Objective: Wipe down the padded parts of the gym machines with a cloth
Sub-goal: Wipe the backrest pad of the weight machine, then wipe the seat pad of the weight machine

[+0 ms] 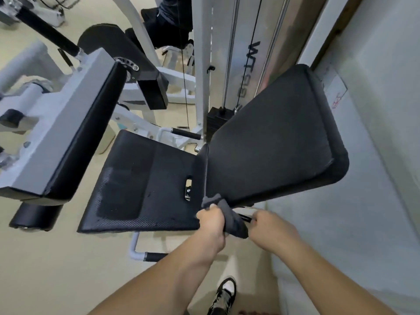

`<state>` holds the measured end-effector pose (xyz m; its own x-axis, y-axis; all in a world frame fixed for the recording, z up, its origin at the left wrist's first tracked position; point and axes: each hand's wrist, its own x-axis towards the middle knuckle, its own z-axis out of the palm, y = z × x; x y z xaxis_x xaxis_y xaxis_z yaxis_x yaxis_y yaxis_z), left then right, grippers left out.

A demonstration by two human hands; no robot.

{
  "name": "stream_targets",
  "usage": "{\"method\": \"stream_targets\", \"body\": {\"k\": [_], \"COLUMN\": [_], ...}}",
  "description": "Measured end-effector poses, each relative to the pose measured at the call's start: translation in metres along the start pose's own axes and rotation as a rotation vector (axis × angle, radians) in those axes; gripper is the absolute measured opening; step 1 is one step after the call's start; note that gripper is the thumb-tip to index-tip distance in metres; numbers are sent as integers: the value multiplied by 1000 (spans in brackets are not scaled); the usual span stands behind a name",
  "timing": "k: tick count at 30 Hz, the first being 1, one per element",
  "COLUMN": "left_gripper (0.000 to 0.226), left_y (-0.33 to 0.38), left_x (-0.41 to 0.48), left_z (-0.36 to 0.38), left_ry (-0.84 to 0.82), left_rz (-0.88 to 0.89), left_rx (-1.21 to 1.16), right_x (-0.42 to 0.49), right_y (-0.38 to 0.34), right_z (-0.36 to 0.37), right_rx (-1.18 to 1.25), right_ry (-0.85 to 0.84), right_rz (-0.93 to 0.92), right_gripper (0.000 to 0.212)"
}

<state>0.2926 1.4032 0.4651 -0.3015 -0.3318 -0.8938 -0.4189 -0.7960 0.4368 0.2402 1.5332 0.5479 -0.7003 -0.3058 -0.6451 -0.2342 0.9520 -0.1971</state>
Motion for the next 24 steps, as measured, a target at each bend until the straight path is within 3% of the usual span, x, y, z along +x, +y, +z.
{"method": "stream_targets", "body": {"k": [2,3,7,9,11,14,16,20,24], "left_gripper": [14,13,17,28,31,20,17,22,16], "left_y": [3,2,9,16,25,44,51,41,35], "left_x": [-24,-34,-77,-99,-111,-112,-94,-52,-32], "left_z": [27,37,53,41,24,-8,-33,-75,-106], "left_ry": [-78,-143,-351,-479,-587,-556,-406,-216,-113], "left_rz": [-22,-49,-142,-123,-57,90,185,211,184], "left_rx": [-67,-94,-185,-140,-56,53,176,388,360], "right_x": [-1,-5,-22,-33,-41,-49,-46,-27,-11], "right_y": [8,10,9,7,1,-23,-45,-82,-105], "right_z": [0,-2,-5,-4,-3,4,19,50,77], "right_rx": [199,358,1057,1290,1414,1367,1318,1230,1055], "right_ry": [75,122,478,603,666,506,346,149,-60], "right_rz": [49,89,257,325,345,291,269,213,105], "right_gripper": [10,9,16,22,13,28,24,27,24]}}
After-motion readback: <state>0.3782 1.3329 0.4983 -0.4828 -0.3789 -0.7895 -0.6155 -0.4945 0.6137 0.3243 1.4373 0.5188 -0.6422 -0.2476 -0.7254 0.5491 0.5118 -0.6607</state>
